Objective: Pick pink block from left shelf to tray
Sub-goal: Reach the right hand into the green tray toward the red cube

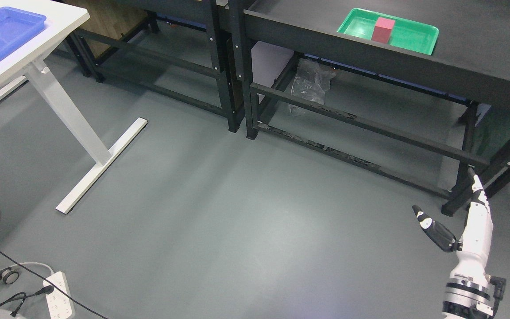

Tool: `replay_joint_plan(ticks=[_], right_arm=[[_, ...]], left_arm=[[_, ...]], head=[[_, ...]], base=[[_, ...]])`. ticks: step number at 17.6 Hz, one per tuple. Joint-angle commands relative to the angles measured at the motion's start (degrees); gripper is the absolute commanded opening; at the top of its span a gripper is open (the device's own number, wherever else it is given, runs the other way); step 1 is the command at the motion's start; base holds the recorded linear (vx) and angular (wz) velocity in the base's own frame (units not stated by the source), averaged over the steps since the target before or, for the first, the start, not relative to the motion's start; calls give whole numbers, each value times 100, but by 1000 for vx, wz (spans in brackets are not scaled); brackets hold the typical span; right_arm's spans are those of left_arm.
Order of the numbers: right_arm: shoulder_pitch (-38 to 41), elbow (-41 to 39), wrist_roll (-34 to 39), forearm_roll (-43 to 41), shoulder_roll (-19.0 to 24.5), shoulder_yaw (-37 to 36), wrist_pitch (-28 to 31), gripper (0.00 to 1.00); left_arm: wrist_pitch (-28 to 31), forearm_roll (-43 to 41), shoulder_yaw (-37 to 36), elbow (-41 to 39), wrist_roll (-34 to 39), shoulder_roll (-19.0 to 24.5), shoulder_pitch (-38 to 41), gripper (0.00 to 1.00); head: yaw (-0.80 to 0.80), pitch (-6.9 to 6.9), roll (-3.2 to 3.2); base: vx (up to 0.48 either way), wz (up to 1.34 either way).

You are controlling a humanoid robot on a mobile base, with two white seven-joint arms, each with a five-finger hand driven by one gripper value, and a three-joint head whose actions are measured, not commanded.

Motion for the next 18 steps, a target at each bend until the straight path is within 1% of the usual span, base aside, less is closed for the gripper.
replay_joint_plan(ticks=[1,3,6,16,18], right_arm=[[-48,-9,-137,1827,-100,75,-17,100],[-48,-9,-348,1819,-100,66,18,100],[-39,0,-358,1819,-100,66,35,100],[-13,0,-253,1819,-100,75,44,100],[-13,0,-104,1810,-100,66,44,100]], left_arm=[[4,44,0,-100,1,100,-1,100],[4,44,0,-100,1,100,-1,100],[4,44,0,-100,1,100,-1,100],[4,44,0,-100,1,100,-1,100],[4,44,0,-100,1,100,-1,100]], head=[[0,0,0],[0,0,0],[0,0,0],[0,0,0],[0,0,0]], base=[[303,82],[297,-41],[344,-55],[345,1],[342,91]])
